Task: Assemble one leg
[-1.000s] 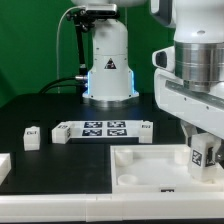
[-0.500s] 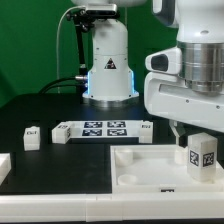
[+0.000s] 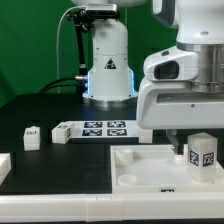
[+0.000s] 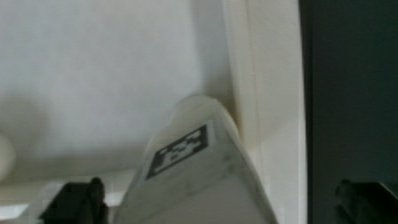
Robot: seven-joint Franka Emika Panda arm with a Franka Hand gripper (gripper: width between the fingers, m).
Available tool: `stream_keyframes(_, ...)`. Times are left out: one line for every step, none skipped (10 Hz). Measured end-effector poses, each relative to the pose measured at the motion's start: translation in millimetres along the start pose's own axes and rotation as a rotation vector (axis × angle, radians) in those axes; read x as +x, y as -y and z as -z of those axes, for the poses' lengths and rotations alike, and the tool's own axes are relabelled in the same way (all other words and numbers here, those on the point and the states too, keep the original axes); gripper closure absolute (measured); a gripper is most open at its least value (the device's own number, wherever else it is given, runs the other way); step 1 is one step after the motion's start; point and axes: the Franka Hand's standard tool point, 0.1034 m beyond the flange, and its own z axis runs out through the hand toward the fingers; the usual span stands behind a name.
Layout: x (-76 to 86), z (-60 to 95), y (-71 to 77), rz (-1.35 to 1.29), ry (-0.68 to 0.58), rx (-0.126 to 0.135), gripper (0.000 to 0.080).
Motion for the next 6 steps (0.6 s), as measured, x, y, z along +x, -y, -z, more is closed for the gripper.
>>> stream_keyframes(0.0, 0.0, -0.1, 0.102, 0.0, 0.0, 0.015)
stream_keyframes(0.1, 0.0, -0.3, 0.202, 0.0, -0.002, 0.015)
stream_keyframes(0.2, 0.1, -1.0, 0.313, 0.0, -0.006, 0.015)
stream_keyframes(0.5, 0.1, -2.3, 0.406, 0.0, -0.011, 0.015)
stream_keyframes(0.5, 0.1, -2.4, 0.408, 0.0, -0.011, 0.015)
stream_keyframes(0.5, 0.1, -2.4, 0.407, 0.0, -0.011, 0.0276)
